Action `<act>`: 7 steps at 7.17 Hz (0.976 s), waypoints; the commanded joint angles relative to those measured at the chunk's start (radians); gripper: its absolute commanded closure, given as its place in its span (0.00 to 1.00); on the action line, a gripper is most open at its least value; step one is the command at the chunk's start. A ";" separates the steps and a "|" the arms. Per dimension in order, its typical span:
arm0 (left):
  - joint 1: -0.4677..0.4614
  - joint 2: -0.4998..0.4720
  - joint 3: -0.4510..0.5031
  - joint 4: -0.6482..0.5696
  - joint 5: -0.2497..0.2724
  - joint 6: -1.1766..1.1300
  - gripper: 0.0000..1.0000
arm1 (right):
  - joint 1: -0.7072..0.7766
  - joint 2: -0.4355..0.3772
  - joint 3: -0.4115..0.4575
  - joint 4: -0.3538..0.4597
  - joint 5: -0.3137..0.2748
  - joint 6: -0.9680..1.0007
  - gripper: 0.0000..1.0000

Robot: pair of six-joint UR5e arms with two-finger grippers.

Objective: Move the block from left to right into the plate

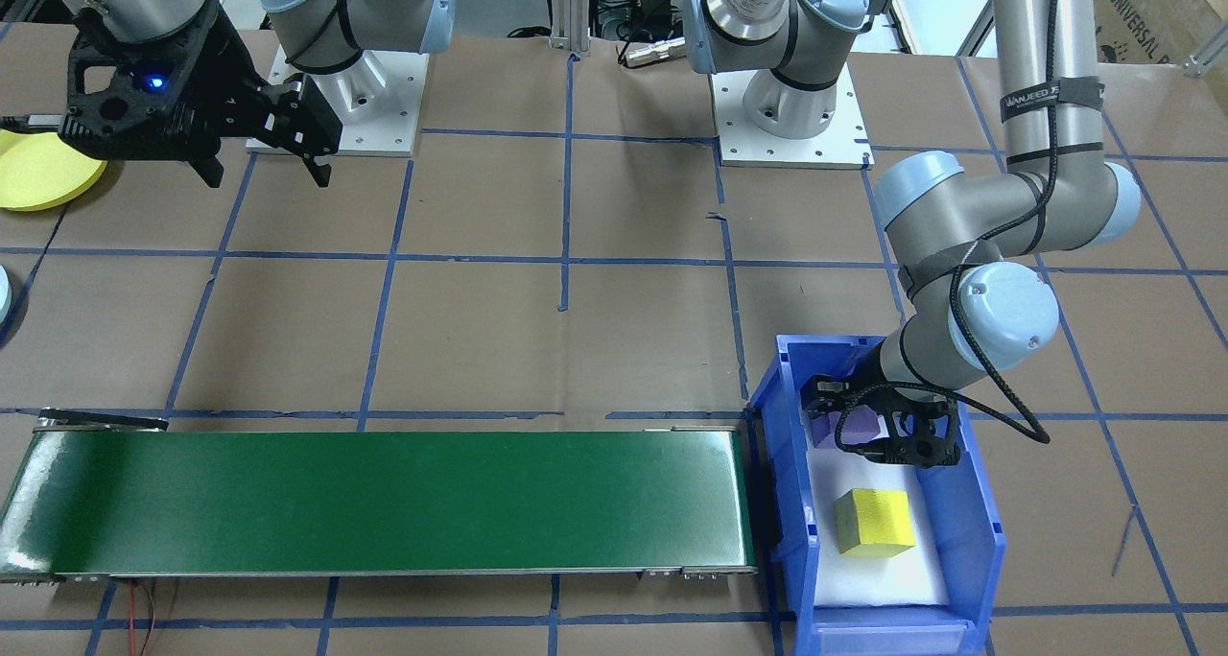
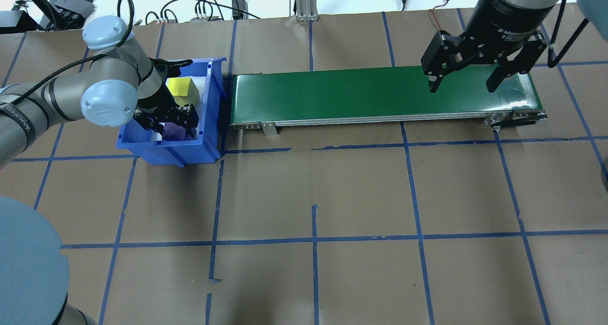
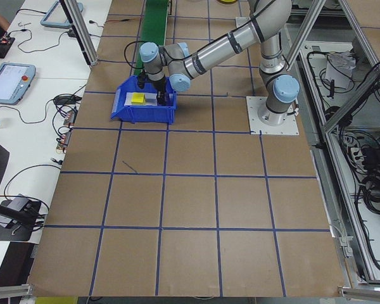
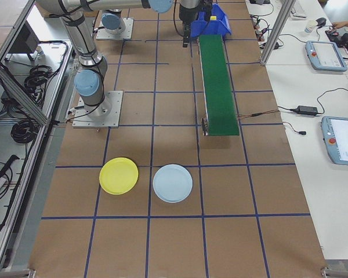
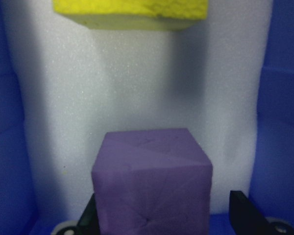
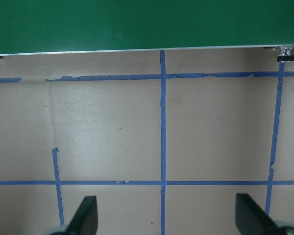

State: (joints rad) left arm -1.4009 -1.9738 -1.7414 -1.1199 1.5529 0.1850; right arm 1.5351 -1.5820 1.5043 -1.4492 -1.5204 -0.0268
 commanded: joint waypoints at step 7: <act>-0.217 0.198 0.181 -0.128 -0.042 -0.322 0.88 | -0.003 0.000 0.002 -0.002 0.000 -0.001 0.00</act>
State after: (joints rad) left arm -1.5452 -1.7301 -1.5660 -1.2785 1.5084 -0.0271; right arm 1.5330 -1.5816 1.5064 -1.4511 -1.5189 -0.0276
